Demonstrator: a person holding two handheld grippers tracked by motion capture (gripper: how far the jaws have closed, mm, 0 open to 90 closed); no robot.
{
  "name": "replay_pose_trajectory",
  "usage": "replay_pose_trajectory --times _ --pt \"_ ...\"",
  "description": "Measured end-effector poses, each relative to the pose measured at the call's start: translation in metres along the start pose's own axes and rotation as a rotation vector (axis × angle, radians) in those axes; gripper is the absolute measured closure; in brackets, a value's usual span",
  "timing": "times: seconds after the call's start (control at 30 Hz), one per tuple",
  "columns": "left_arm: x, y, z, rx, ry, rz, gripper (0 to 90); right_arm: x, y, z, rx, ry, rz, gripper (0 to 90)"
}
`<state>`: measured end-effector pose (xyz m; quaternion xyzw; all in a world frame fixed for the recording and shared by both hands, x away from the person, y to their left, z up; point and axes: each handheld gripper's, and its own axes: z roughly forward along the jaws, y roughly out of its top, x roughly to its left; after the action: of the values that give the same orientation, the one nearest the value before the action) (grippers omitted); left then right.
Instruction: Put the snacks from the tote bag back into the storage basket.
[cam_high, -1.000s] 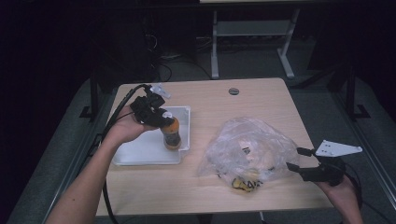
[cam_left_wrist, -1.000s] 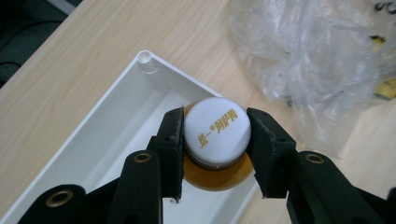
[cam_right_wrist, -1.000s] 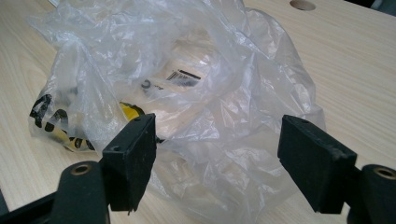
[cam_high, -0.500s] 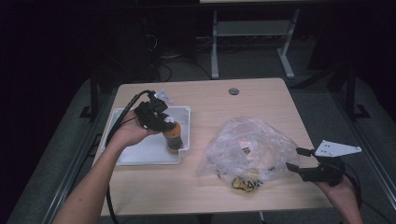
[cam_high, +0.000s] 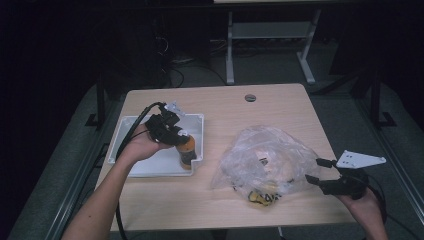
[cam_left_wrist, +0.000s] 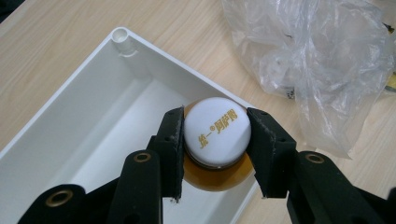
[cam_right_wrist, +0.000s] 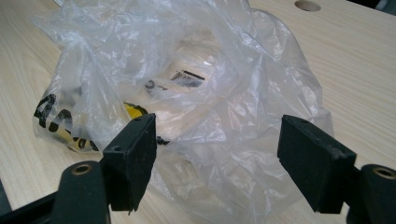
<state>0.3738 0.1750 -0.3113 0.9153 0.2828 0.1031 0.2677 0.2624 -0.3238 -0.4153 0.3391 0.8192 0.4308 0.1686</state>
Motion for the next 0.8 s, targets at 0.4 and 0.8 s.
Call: replay_pose_trajectory --times 0.4,0.8 --pt "0.0036 -0.0027 0.0011 -0.022 -0.019 -0.025 59.1 0.0016 0.0013 0.0008 0.001 0.003 -0.004 27.5" --pt "0.0049 -0.0038 0.0010 -0.023 -0.028 -0.027 59.0 0.0013 0.0017 0.0004 -0.003 0.006 -0.003 27.5"
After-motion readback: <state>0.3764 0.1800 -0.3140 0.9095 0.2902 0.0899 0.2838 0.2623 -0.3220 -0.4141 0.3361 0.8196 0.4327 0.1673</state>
